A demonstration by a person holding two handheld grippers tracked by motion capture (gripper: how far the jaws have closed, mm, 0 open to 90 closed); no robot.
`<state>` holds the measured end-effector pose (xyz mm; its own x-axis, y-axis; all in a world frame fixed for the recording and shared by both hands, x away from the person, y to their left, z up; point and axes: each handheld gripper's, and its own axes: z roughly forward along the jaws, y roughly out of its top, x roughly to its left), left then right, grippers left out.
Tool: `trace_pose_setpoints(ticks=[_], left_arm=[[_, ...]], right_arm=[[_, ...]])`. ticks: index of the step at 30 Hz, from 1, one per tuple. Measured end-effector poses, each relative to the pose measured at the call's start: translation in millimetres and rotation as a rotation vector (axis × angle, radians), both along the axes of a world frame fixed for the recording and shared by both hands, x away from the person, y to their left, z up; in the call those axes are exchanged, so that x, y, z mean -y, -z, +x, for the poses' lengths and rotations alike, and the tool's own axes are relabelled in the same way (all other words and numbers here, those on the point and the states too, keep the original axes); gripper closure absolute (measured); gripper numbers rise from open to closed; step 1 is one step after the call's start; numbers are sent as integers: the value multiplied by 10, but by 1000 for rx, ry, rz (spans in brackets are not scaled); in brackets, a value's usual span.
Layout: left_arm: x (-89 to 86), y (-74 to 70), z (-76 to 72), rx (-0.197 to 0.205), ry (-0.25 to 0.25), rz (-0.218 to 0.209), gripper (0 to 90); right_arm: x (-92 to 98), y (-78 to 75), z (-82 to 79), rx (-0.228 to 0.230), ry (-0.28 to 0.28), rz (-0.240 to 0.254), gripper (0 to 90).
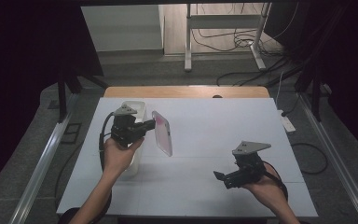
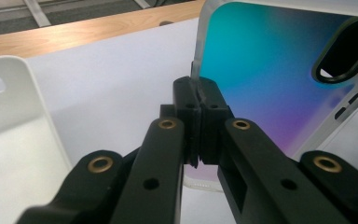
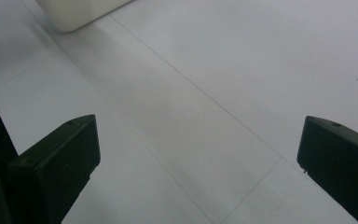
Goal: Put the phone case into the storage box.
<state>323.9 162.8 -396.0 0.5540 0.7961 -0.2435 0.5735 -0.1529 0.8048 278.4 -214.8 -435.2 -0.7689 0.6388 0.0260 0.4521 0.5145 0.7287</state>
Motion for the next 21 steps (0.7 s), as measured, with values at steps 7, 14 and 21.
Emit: trace_pose_setpoints(ticks=[7,14,21], left_arm=[[-122,3,32,-6,-21,-2,883],[-268,-27,73,0,-49,6,882],[-400,-100,116,9,-79,22,882]], right_arm=[[92,18,-39,-13,12,-2,0],[214,42,-83,-18,49,-5,0],[361,44,-124,-16,87,-13,0]])
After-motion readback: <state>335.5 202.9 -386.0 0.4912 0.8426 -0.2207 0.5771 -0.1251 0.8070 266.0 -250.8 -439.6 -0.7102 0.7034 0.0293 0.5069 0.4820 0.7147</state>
